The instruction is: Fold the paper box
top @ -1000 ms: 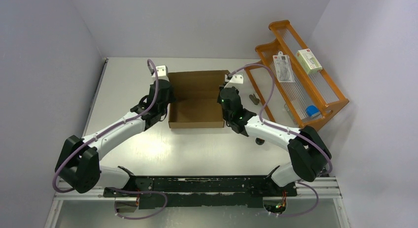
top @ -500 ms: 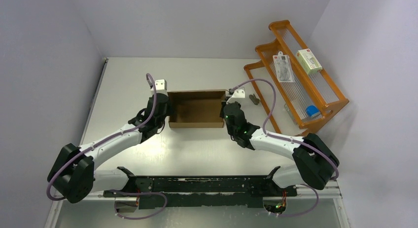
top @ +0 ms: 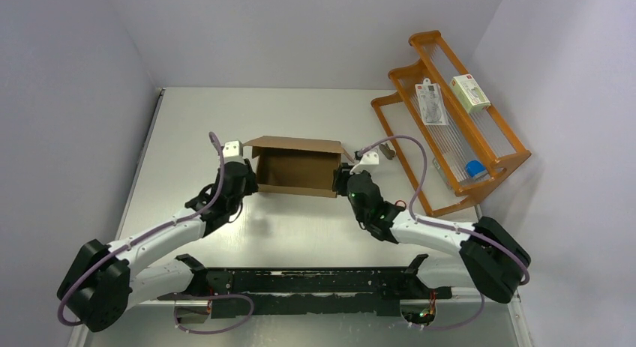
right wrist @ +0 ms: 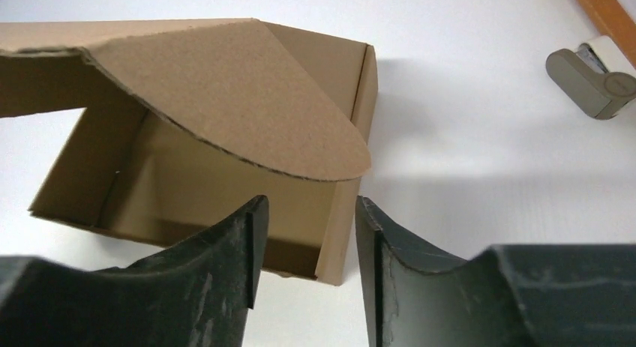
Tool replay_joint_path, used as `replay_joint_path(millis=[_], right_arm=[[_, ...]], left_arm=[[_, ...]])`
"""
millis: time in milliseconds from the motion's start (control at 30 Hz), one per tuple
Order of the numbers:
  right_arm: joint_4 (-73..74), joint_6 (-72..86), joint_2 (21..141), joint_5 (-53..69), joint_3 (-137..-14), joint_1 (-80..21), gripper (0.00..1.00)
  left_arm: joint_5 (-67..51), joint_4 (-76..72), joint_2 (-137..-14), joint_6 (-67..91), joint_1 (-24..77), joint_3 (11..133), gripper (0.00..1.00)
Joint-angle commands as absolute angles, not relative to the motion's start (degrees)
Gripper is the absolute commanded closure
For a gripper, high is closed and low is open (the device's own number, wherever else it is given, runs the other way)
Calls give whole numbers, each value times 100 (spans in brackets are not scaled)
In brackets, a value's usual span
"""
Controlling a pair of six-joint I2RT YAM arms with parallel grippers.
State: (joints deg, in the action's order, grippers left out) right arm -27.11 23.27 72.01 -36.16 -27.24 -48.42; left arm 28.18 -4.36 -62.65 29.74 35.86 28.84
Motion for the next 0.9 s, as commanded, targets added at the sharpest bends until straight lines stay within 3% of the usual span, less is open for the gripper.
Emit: replay_joint_path(millis=[0, 233, 600, 867], right_arm=[[-2399, 2588, 6702, -3415, -2621, -4878, 46], [-995, 2563, 5534, -3040, -2787, -4876, 15], [1233, 1970, 5357, -2791, -4581, -4846, 5], [1712, 1635, 6239, -2717, -5811, -4299, 1]], left_arm=[[2639, -123, -5819, 3220, 3621, 2833, 58], [2483, 1003, -4792, 3305, 3621, 2984, 31], [2521, 2466, -4699, 2811, 3612, 4805, 9], [3446, 2455, -5339, 2179, 3588, 6044, 4]])
